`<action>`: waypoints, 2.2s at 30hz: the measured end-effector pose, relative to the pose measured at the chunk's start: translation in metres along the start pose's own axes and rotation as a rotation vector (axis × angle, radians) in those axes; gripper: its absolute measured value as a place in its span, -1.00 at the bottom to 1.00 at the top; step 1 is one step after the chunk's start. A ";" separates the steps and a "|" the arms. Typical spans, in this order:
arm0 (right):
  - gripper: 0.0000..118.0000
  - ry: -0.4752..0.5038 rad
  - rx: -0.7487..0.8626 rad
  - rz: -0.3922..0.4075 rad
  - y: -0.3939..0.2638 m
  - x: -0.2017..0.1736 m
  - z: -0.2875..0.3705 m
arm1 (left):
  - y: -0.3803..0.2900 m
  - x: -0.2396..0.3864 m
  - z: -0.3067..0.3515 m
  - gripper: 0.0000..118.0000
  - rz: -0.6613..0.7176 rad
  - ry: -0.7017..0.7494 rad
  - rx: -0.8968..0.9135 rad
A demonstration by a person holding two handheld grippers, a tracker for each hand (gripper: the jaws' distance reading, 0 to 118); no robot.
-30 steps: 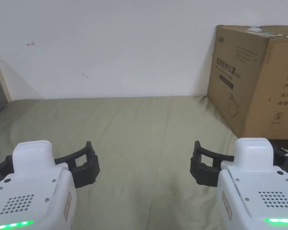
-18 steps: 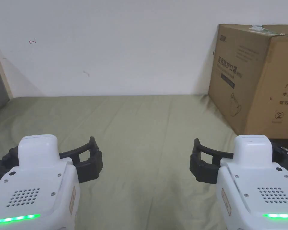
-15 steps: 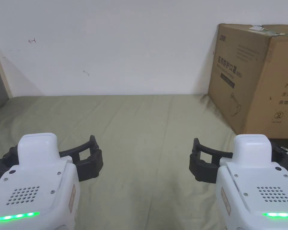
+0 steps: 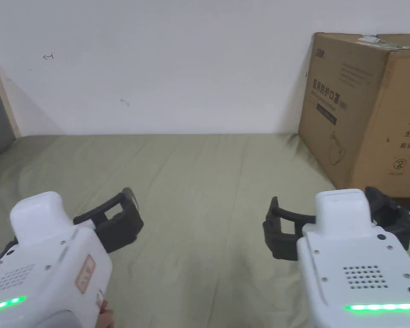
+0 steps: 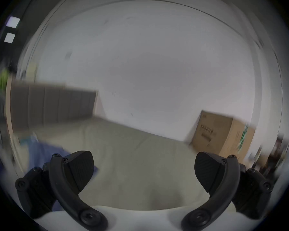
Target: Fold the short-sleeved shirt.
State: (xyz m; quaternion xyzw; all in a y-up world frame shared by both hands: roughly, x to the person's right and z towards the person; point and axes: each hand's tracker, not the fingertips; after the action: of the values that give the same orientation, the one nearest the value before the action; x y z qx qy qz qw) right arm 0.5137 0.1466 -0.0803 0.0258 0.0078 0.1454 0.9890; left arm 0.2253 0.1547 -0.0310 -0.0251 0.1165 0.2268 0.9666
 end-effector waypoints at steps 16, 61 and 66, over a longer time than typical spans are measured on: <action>1.00 0.207 0.151 0.420 -0.019 -0.082 0.025 | -0.037 -0.039 -0.014 1.00 0.382 0.248 -0.039; -1.00 0.085 -0.068 -0.378 -0.016 0.014 -0.006 | -0.009 0.043 0.010 -1.00 -0.393 -0.049 0.149; -1.00 0.107 -0.062 -0.338 -0.011 0.005 -0.009 | -0.003 0.035 0.008 -1.00 -0.368 -0.028 0.146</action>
State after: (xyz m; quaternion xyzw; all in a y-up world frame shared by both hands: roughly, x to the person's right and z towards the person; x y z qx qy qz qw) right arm 0.5212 0.1377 -0.0903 -0.0141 0.0601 -0.0216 0.9979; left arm 0.2595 0.1678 -0.0312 0.0273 0.1129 0.0374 0.9925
